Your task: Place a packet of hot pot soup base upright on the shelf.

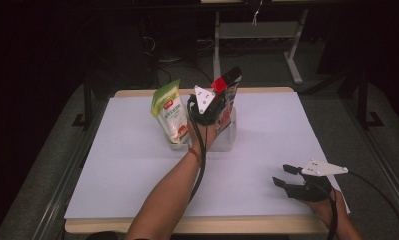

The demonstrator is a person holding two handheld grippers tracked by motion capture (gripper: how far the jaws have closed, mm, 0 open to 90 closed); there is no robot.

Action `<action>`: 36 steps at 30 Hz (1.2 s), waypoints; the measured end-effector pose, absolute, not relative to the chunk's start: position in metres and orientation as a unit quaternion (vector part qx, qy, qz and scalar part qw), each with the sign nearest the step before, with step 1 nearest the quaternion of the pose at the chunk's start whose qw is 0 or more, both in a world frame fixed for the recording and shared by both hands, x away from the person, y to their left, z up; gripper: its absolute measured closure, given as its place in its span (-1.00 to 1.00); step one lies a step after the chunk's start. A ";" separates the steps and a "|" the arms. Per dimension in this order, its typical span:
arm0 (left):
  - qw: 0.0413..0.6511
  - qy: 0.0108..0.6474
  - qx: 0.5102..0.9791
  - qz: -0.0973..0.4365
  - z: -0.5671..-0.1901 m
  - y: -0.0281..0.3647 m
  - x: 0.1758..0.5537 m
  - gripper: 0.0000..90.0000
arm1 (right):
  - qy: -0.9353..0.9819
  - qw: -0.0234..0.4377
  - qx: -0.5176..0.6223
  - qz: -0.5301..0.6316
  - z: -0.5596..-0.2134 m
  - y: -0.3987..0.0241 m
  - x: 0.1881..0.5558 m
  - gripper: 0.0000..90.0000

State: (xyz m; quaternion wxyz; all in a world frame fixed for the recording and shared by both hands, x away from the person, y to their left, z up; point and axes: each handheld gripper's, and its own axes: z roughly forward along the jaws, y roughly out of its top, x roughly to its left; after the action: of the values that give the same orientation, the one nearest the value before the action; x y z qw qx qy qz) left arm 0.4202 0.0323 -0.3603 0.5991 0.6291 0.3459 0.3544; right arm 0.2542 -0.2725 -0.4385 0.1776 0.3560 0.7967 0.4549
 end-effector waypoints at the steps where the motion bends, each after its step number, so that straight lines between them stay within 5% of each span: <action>1: 0.599 0.342 0.632 0.354 -0.362 0.031 0.420 0.75 | 0.797 0.177 0.356 0.455 -0.438 -0.272 0.254 -0.15; 12: 0.565 0.308 0.703 0.302 -0.359 0.042 0.418 0.26 | 0.798 0.174 0.357 0.454 -0.439 -0.272 0.254 -0.17; 23: 0.549 0.258 0.748 0.270 -0.371 0.071 0.392 0.00 | 0.801 0.174 0.355 0.450 -0.440 -0.270 0.255 -0.20; 29: 0.539 0.234 0.770 0.248 -0.387 0.091 0.377 0.01 | 0.802 0.172 0.354 0.450 -0.440 -0.270 0.254 -0.20; 36: 0.521 0.210 0.795 0.227 -0.405 0.106 0.366 0.30 | 0.804 0.168 0.354 0.447 -0.441 -0.269 0.255 -0.20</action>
State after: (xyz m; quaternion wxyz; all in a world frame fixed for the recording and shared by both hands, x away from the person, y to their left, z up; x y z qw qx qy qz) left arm 0.3664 0.1062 -0.4052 0.5214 0.7952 0.2104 0.2268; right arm 0.2547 -0.2685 -0.4406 0.1681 0.3542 0.8038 0.4475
